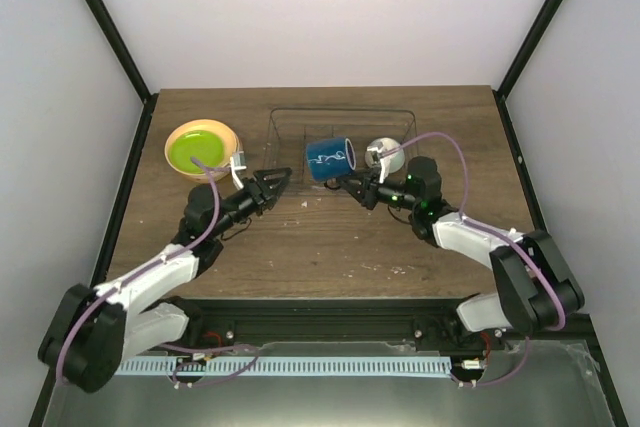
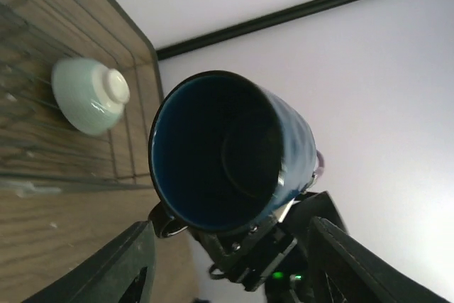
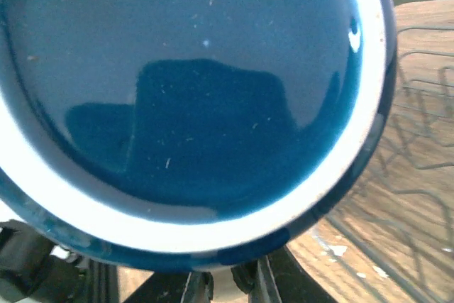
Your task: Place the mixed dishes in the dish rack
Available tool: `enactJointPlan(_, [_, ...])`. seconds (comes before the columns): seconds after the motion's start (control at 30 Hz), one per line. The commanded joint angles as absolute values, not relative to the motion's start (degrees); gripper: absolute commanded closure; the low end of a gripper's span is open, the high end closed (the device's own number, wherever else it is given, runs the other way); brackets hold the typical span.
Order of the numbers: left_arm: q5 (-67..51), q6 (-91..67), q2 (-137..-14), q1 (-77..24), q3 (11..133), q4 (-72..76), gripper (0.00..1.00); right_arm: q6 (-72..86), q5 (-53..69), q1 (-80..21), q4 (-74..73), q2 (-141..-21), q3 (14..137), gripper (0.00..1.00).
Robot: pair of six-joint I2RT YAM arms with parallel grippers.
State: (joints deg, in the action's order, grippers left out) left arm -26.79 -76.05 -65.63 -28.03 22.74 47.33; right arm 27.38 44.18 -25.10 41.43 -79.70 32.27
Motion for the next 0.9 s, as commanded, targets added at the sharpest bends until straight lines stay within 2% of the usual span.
enactJointPlan(0.0, [-21.6,-61.5,-57.4,-27.0,27.7,22.0,0.39,18.9,37.8,-24.4,27.7,-76.7,40.4,0.99])
enactJointPlan(0.1, [-16.7,-55.2,-52.7,-26.8,31.1,9.7,0.37,12.9,34.9,-23.9,16.5,-76.8,46.0,0.99])
enactJointPlan(0.23, [-12.4,-50.1,-49.4,-26.4,33.5,1.3,0.37,4.9,31.5,-22.5,3.3,-78.5,53.3,0.99])
enactJointPlan(0.5, [-10.7,-47.2,-47.6,-26.4,34.0,-3.8,0.36,-7.5,23.4,-20.5,-13.1,-85.4,65.3,0.99])
enactJointPlan(0.87, [-9.8,-45.3,-45.7,-26.0,33.9,-6.8,0.36,-14.6,16.8,-19.8,-23.8,-94.3,72.4,0.99])
